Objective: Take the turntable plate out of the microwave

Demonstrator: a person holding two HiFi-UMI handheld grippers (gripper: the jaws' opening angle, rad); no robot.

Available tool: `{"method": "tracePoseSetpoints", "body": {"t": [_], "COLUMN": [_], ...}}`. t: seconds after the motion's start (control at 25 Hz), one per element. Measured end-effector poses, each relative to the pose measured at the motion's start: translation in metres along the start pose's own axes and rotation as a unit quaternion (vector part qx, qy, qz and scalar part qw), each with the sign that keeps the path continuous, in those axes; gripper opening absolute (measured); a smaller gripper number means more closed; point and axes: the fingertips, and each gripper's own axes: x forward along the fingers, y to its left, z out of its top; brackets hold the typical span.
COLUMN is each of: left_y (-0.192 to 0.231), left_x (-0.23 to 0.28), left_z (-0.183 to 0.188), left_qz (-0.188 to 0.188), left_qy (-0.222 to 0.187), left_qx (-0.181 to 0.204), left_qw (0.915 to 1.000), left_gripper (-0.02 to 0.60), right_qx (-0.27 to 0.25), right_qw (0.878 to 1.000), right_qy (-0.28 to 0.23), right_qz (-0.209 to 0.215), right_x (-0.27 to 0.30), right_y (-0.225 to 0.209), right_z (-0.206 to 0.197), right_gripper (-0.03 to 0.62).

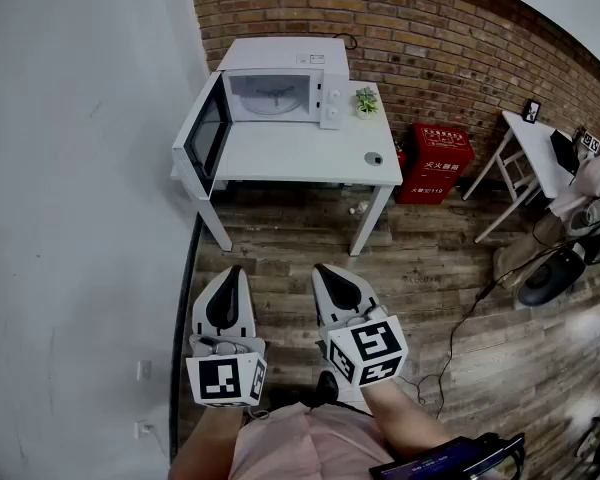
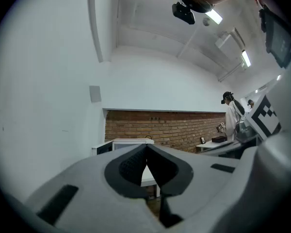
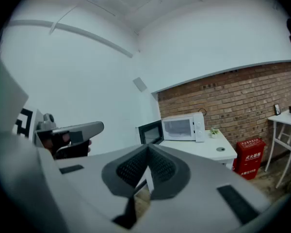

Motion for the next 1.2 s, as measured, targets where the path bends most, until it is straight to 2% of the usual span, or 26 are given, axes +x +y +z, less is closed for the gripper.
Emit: {"method": "tracePoseSetpoints", "body": {"t": [0.28,0.32,0.36,0.4,0.76,1.0,1.2], "left_y": [-0.003,-0.004,-0.006,-0.007,-0.029,-0.041,-0.049], "left_x": [-0.005,-0.006,-0.007,-0.007,0.004,0.011,0.017], "left_z": [-0.003,-0.003,-0.004,-0.004,-0.01,-0.012,-0.026], "left_qz": [0.002,0.003,0.003,0.002,0.008,0.028,0.041], "left_qy": [0.001,-0.002,-0.004,-0.004,0.003,0.001,0.012], "left_qx": [-0.008,-0.013,-0.019,-0.022,-0.015,-0.012,-0.016], "left_qw": [1.0,0.9999,0.9998,0.9997,0.9998,0.9995,0.999], "left_gripper": [0.008,0.04,0.141,0.172,0.164,0.164,0.164], "right_qx": [0.008,0.013,0.018,0.022,0.022,0.02,0.019], "right_qw": [1.0,1.0,1.0,1.0,1.0,1.0,0.999], "right_qy": [-0.017,-0.019,-0.019,-0.018,-0.015,-0.017,0.003], "right_qz": [-0.009,-0.006,-0.002,-0.001,-0.006,0.013,0.029], "right_x": [-0.006,-0.006,-0.007,-0.007,-0.015,-0.014,-0.007], "right_y": [-0.005,-0.006,-0.007,-0.009,-0.038,-0.053,-0.064], "right_z": [0.002,0.002,0.001,0.001,-0.003,-0.003,-0.017], "right_gripper": [0.006,0.087,0.184,0.176,0.152,0.153,0.152]}}
